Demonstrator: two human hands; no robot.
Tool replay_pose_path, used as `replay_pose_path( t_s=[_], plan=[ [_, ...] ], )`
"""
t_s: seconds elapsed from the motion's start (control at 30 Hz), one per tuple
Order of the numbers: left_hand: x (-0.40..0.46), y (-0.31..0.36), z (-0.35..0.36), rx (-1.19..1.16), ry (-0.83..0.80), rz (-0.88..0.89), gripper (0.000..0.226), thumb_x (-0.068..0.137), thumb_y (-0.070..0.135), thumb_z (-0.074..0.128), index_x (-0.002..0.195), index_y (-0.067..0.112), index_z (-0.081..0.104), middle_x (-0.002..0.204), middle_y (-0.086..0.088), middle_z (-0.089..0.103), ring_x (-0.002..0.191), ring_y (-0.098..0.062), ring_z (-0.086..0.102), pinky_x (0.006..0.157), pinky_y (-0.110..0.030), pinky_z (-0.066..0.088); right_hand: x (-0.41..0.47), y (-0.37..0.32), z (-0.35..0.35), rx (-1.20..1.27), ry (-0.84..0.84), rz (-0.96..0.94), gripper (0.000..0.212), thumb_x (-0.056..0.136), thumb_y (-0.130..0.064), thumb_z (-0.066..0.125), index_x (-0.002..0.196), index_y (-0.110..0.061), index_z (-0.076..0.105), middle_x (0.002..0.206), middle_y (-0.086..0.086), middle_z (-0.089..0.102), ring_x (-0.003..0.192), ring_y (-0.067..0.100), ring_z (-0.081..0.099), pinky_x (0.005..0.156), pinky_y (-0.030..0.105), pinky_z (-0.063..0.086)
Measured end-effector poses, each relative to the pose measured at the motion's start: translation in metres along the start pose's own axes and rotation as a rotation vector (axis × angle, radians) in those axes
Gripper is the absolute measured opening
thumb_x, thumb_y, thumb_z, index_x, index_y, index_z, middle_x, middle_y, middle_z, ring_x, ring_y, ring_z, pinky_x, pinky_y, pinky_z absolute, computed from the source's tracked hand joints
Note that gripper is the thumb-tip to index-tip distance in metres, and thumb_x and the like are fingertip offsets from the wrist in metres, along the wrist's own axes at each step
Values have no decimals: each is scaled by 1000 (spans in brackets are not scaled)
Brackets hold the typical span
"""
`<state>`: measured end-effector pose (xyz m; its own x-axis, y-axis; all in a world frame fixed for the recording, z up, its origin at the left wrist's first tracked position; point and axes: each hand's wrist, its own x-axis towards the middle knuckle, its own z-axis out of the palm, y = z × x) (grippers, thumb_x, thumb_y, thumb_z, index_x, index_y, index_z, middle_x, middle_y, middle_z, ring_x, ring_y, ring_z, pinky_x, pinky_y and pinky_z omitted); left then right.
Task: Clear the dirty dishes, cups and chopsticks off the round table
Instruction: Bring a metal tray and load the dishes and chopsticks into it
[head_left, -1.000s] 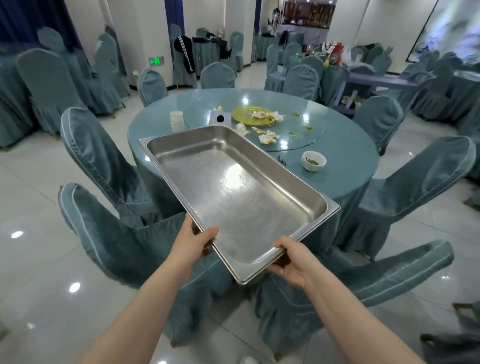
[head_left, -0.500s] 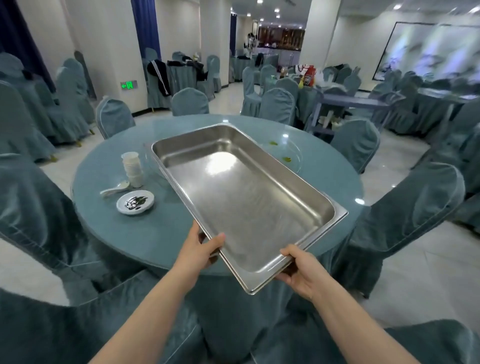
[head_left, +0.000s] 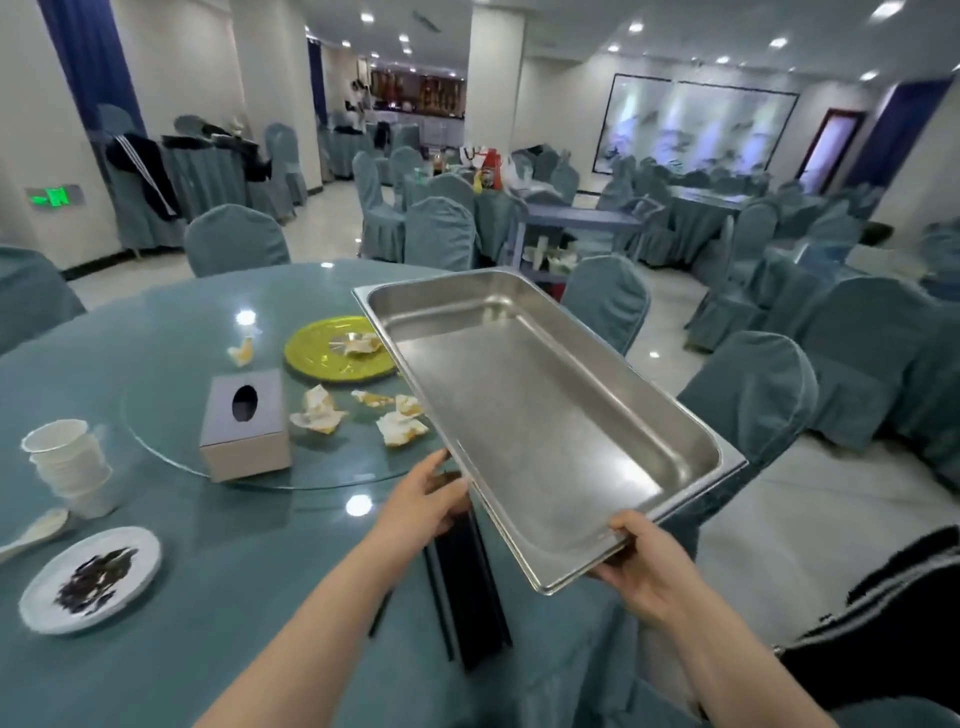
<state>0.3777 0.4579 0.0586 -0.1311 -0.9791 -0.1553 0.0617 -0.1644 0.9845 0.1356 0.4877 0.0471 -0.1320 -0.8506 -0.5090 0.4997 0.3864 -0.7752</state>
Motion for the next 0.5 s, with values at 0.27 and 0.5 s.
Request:
replay_pose_path(
  t_s=[0.27,0.5],
  plan=[
    [76,1,-23,69,99,-52,35,96,11,49,131,16,49,121,-7,60,89,-17,63,79,-27,46,57,-41,-7,85,117,-68,8,87,-2,47,79,-2,50,71,14,63,57,29,65,66,52,58],
    [142,-17,-17,236,146,-103,38,94,12,50,131,20,51,122,-1,62,108,-20,60,91,-33,46,132,-90,-27,89,198,-23,13,87,-6,49,75,-2,45,80,17,56,80,56,63,43,26,55]
  ],
)
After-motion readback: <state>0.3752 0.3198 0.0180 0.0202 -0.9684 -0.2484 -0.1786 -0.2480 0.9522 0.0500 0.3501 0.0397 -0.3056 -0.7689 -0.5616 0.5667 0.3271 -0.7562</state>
